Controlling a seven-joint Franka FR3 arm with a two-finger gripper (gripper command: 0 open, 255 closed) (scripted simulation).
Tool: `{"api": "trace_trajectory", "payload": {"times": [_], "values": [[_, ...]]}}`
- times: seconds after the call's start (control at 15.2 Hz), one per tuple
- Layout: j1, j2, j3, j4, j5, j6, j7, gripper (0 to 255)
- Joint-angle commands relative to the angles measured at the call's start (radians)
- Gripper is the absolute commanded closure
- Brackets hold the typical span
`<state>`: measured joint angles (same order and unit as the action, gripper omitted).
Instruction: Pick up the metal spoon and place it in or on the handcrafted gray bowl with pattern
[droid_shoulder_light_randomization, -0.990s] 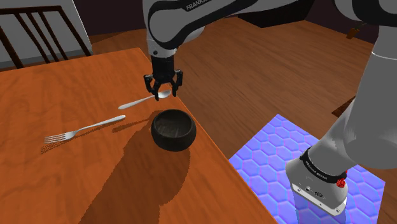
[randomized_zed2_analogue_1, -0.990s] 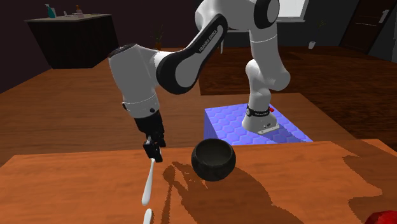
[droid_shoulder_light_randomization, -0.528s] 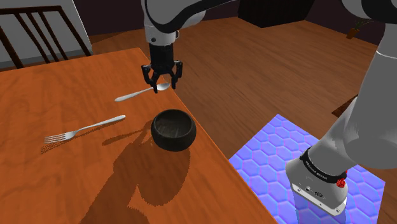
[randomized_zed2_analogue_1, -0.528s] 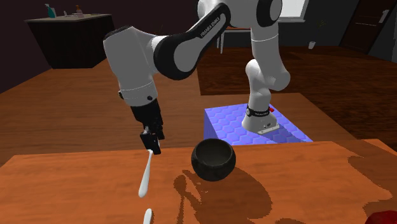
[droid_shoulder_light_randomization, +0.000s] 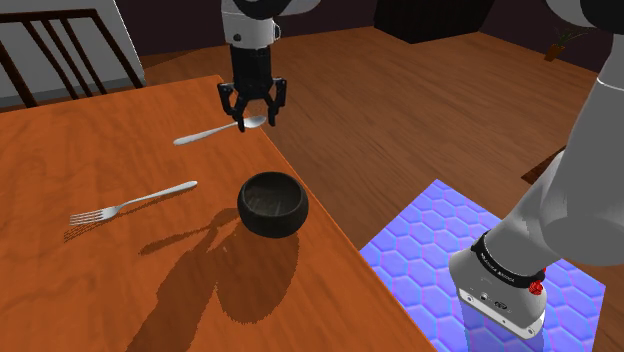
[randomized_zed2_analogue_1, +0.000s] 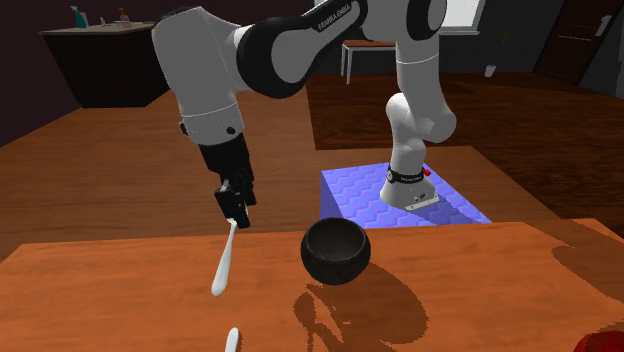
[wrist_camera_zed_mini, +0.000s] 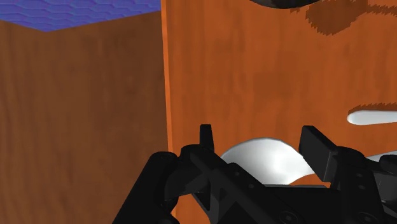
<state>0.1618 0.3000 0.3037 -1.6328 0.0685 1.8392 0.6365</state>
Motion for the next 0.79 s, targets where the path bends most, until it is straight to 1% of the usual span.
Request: {"api": "trace_trajectory", "payload": {"times": [0.0,0.59,0.73], "values": [[-0.002,-0.008,0.000,0.017,0.002,-0.024,0.000,255],[-0.001,-0.017,0.002,0.118,0.003,-0.134,0.011,255],[-0.003,-0.100,0.011,0.008,0.027,-0.103,0.015,255]]}}
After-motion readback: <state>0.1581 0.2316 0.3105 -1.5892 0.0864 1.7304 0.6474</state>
